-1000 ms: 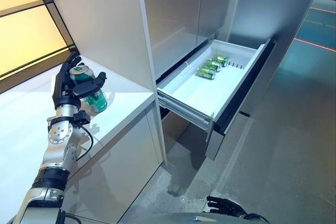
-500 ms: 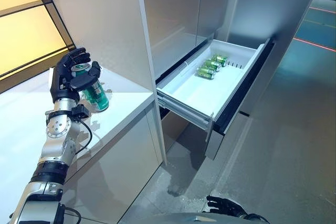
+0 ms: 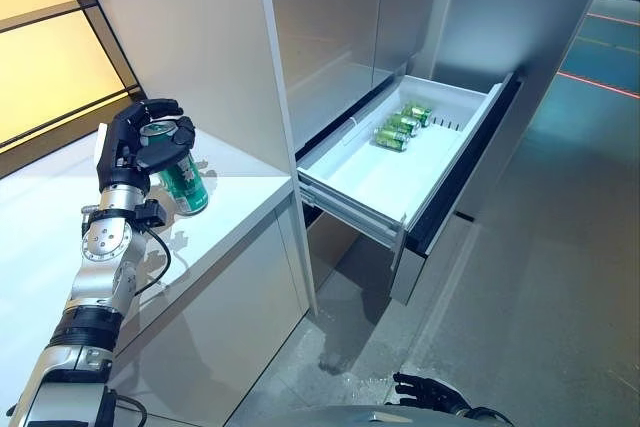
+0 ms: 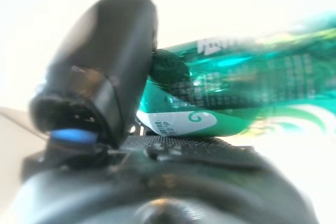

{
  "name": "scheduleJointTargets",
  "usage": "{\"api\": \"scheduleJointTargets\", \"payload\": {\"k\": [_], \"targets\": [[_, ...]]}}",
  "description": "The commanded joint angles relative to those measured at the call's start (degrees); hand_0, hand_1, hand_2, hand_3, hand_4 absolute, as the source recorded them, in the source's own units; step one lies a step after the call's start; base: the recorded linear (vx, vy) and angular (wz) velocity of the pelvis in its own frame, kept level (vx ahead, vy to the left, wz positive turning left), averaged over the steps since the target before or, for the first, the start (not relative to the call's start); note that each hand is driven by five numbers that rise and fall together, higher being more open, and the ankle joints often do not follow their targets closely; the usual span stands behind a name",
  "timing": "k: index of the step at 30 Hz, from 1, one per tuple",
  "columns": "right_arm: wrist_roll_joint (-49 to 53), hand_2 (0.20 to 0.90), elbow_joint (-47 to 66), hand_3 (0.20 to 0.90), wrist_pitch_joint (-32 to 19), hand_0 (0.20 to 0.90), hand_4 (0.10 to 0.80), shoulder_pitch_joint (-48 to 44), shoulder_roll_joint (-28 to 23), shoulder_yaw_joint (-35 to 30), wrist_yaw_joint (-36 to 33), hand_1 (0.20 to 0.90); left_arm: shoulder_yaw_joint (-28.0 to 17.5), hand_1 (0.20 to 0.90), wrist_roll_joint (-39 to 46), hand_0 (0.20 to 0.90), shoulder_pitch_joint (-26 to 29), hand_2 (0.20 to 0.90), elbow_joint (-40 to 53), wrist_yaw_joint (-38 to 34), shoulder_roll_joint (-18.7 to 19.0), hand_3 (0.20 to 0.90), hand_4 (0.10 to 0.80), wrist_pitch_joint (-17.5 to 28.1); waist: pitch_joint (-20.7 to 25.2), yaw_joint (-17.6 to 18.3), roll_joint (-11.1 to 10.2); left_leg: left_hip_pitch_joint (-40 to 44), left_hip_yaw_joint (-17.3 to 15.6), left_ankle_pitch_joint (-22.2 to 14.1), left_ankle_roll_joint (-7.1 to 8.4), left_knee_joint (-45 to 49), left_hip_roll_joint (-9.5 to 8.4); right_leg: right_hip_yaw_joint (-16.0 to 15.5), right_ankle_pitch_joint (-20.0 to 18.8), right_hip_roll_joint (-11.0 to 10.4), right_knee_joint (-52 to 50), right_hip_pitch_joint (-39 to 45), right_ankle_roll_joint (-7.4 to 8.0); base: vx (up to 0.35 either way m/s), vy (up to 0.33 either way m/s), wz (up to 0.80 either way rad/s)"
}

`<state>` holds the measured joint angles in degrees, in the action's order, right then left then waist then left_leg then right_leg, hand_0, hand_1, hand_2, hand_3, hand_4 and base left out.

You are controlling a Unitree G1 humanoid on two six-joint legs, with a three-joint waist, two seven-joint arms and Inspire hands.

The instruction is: Put drinks into fridge and close the fridge

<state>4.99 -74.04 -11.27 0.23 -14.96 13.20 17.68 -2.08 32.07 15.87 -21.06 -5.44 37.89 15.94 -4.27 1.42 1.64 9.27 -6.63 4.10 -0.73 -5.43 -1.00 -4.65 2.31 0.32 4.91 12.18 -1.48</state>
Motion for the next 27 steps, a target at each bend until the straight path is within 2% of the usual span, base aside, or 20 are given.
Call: {"api": "scheduleJointTargets", "payload": {"k": [1,2,18,22,25,27], "targets": [[-1.0,0.9,-1.5,0.9,-1.0,0.9,0.8,0.3,-2.9,1.8,1.1,0.9,-1.9,0.326,-0.7,0.326,9.9,0.326,1.6,-0.7,5.3,0.23,0.13,4.9,1.2,0.3,1.5,2.5,0.8,-8.5,-1.88,1.2,-1.95,-2.3,2.8,-1.4,-6.1,-4.1,3.99,0.0,0.0,0.0],[-1.0,0.9,-1.5,0.9,-1.1,0.9,0.8,0.3,-3.0,1.8,1.1,0.9,-1.9,0.3,-0.6,0.3,9.9,0.3,1.6,-0.8,5.4,0.2,0.1,5.3,1.1,0.3,1.5,2.5,0.8,-8.5,-1.87,1.2,-1.95,-2.3,2.8,-1.4,-6.2,-4.1,3.98,0.0,0.0,0.0],[2.5,0.9,1.0,0.9,-3.6,0.9,0.8,-0.4,-3.5,1.8,1.5,0.9,-2.3,0.3,0.4,0.3,10.2,0.3,5.3,-1.9,5.5,0.2,0.1,9.1,1.4,0.1,1.1,2.6,0.9,-8.4,-1.76,1.1,-1.83,-2.4,2.9,-1.4,-6.2,-4.0,3.96,0.0,0.0,0.0],[5.6,0.9,6.3,0.9,-5.7,0.9,0.8,-0.7,-3.9,2.2,2.1,0.9,-2.5,0.3,1.8,0.3,10.3,0.3,8.7,-2.3,5.9,0.2,0.1,10.3,1.3,0.1,0.9,2.5,1.0,-8.3,-1.81,1.1,-1.78,-2.4,2.8,-1.4,-6.2,-4.1,3.87,0.0,0.0,0.0],[6.2,0.9,18.5,0.9,-4.8,0.9,0.8,-0.5,-4.9,3.8,1.2,0.9,-3.2,0.3,2.3,0.3,10.6,0.3,12.8,-3.1,6.0,0.2,0.1,11.9,1.3,0.3,0.7,2.3,1.3,-8.1,-1.9,1.1,-1.82,-2.3,2.8,-1.4,-6.3,-4.2,3.75,0.0,0.0,0.0],[5.4,0.9,24.3,0.9,-6.8,0.9,0.8,-0.1,-5.4,4.8,0.7,0.9,-3.1,0.3,2.3,0.3,10.7,0.3,14.4,-3.3,6.1,0.2,0.1,13.7,1.2,0.5,0.5,2.2,1.3,-8.0,-1.9,1.1,-1.81,-2.3,2.7,-1.5,-6.3,-4.3,3.8,0.0,0.0,0.0]]}}
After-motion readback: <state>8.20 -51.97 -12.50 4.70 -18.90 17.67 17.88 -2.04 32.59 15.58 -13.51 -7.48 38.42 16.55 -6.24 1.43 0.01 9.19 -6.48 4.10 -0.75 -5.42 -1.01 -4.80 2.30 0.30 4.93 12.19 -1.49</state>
